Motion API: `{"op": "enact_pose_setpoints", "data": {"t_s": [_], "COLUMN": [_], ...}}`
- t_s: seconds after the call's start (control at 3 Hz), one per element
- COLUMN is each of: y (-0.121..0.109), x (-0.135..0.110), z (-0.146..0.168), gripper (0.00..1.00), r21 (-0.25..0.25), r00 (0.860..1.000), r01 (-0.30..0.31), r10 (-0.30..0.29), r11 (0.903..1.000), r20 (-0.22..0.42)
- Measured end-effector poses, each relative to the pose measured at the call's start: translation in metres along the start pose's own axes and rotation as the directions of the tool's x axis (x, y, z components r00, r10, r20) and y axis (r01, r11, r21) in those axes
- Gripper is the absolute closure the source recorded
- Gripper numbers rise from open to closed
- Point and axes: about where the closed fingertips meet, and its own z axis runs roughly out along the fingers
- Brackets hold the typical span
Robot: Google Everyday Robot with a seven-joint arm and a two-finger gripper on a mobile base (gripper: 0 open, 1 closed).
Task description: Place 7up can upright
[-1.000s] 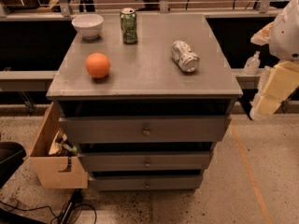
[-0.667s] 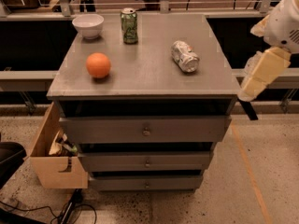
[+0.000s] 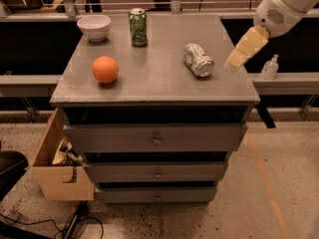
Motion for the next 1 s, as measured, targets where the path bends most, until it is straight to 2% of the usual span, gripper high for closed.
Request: {"op": "enact_pose_setpoints", "data": {"t_s": [0.33,0.67,1.0], "y": [-0.025,-0.045,-0.053], "x": [-0.036,-0.07,-0.082], "z": [0.025,0.025,0.014], "gripper": [0.0,0.0,0.0], "r21": [-0.011,0.021,0.051], "r00": [0.996,0.992,0.991], "r01": [-0.088,-0.122,-0.118], "r10": [0.088,0.121,0.114], "r11": [0.996,0.9923,0.9917], "r20": [-0.022,0.028,0.07]}}
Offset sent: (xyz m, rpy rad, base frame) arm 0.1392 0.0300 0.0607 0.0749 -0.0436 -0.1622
